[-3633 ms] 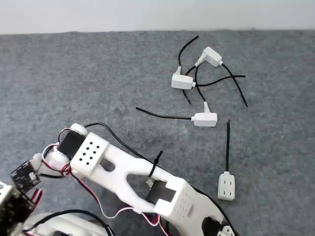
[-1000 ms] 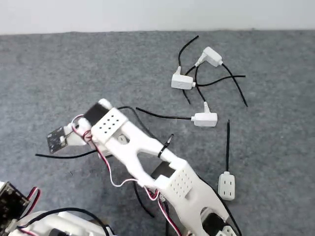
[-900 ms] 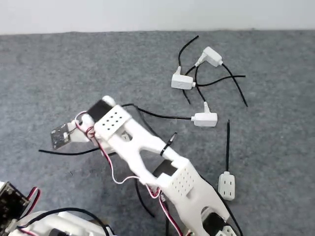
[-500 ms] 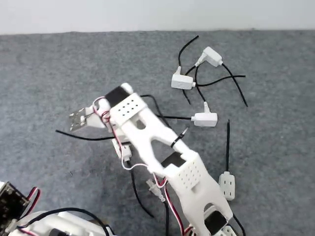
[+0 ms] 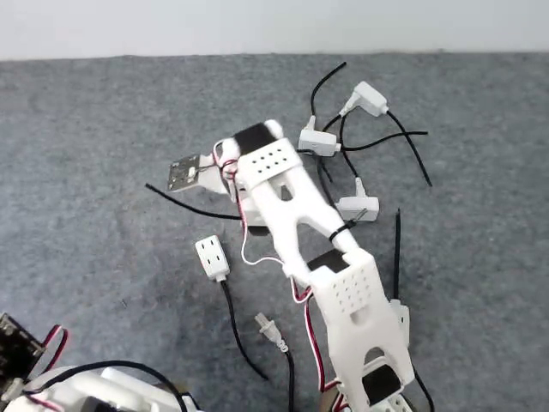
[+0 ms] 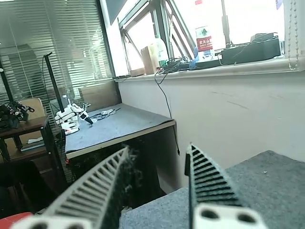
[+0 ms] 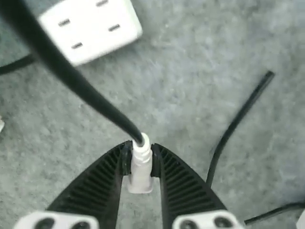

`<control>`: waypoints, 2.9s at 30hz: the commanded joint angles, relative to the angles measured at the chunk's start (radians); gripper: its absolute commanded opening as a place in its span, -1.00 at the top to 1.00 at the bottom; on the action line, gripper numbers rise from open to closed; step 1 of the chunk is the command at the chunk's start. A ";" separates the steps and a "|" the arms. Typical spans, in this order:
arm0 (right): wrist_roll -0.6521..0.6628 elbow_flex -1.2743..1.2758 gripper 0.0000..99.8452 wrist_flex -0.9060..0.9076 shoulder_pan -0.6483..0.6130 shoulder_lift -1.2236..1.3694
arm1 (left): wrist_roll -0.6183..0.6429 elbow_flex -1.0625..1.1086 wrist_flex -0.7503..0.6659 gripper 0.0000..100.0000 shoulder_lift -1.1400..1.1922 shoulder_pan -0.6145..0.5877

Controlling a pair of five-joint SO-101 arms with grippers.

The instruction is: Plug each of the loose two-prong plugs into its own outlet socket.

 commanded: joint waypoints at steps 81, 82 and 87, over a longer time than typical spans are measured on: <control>-0.623 0.997 0.50 -0.084 0.087 -1.709 | -0.158 0.202 0.066 0.63 0.006 0.842; -0.621 1.102 0.50 -0.117 0.101 -1.794 | -0.169 0.216 0.066 0.63 0.006 0.859; -0.605 1.533 0.50 -0.283 0.194 -2.189 | -0.176 0.305 0.068 0.63 0.006 0.954</control>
